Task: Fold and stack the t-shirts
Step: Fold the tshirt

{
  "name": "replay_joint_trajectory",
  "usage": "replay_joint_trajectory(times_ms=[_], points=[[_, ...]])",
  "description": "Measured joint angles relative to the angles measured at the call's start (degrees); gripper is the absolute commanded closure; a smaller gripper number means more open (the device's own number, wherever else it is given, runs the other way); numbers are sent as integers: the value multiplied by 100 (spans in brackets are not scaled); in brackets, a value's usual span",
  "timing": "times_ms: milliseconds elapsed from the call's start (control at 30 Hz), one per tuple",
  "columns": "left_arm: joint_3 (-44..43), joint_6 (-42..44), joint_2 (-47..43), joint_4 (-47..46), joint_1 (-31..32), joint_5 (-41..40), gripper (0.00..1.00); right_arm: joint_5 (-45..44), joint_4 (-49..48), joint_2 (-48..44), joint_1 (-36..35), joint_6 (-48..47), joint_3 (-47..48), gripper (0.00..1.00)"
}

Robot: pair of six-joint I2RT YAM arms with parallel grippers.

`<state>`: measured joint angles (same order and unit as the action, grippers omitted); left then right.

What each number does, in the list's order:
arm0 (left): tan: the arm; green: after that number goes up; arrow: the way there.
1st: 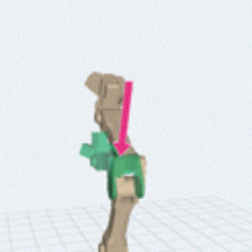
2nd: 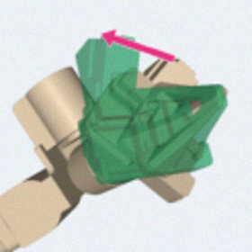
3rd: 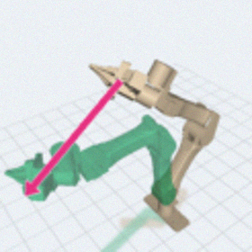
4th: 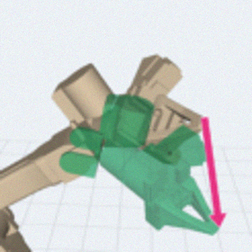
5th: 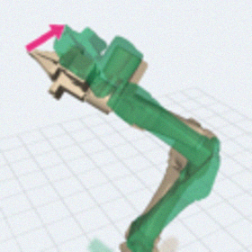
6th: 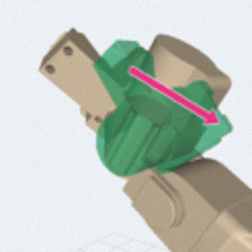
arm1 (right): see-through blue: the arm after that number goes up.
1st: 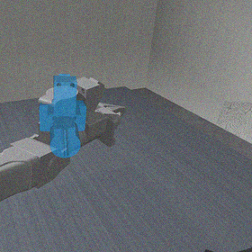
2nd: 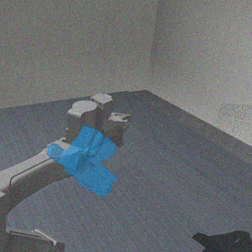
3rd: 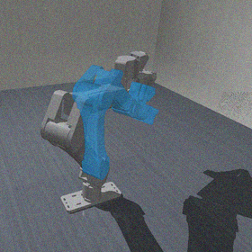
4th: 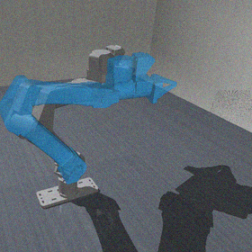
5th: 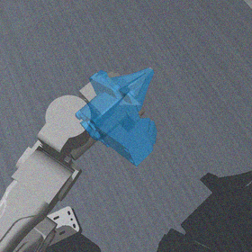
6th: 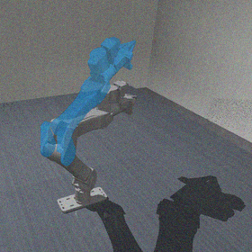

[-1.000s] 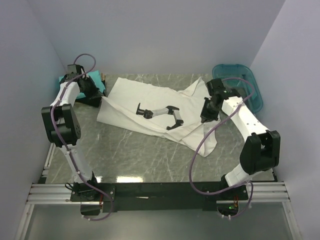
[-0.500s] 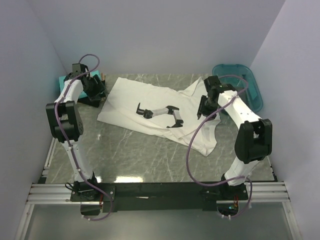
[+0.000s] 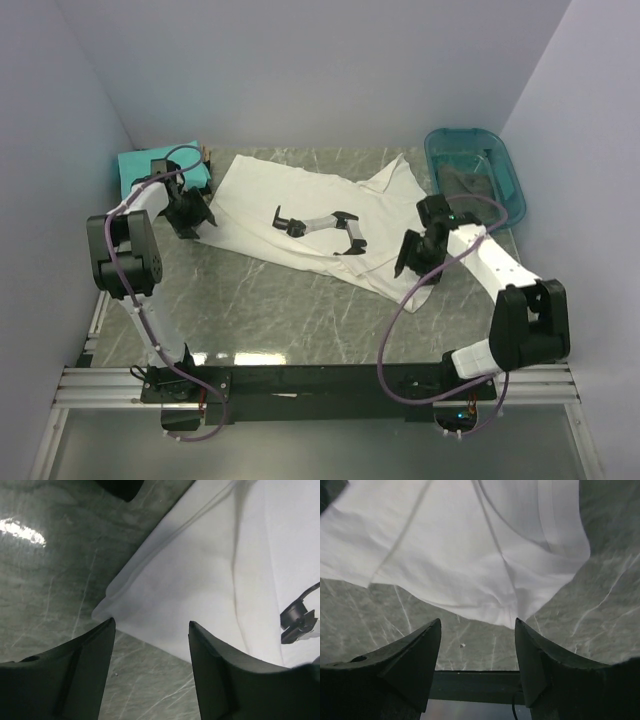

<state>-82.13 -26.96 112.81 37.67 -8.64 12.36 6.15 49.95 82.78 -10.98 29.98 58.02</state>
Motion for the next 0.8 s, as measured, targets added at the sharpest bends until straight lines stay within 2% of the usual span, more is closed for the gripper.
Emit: replay_joint_trajectory(times_ms=[200,600,700,800], points=[[245,37,-175,-55,-20,-162,37,251,-190,-514,0,286,-949,33],[546,61,-177,-157,-39,-420,41,356,-570,-710,0,557,-1604,36],[562,63,-177,-199,-39,-420,44,354,-643,-688,0,601,-1620,38],[562,79,-173,-258,-39,-424,53,343,-752,-645,0,623,-1620,42]])
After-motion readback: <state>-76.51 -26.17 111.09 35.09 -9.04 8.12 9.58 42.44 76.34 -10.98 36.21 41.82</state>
